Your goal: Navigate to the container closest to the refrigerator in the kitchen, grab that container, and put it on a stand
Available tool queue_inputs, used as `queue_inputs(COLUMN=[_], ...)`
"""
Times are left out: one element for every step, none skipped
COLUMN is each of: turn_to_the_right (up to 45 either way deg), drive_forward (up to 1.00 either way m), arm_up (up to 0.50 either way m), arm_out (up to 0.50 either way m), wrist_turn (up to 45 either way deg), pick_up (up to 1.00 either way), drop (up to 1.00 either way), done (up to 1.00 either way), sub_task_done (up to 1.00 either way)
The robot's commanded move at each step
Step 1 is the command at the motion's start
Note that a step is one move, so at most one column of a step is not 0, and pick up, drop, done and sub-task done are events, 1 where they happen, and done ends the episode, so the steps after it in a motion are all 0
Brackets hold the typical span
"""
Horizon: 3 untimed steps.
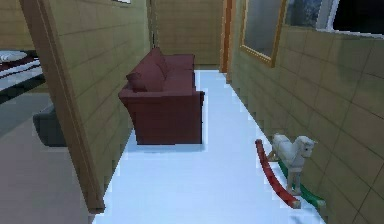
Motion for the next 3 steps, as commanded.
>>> queue_inputs(turn_to_the_right=[0.0,0.0,0.0], drive_forward=[0.00,0.00,0.00], arm_up=[0.00,0.00,0.00], arm_out=[0.00,0.00,0.00], wrist_turn=[45.0,45.0,36.0], pick_up=[0.00,0.00,0.00], drop=[0.00,0.00,0.00], done=[0.00,0.00,0.00], sub_task_done=[0.00,0.00,0.00])
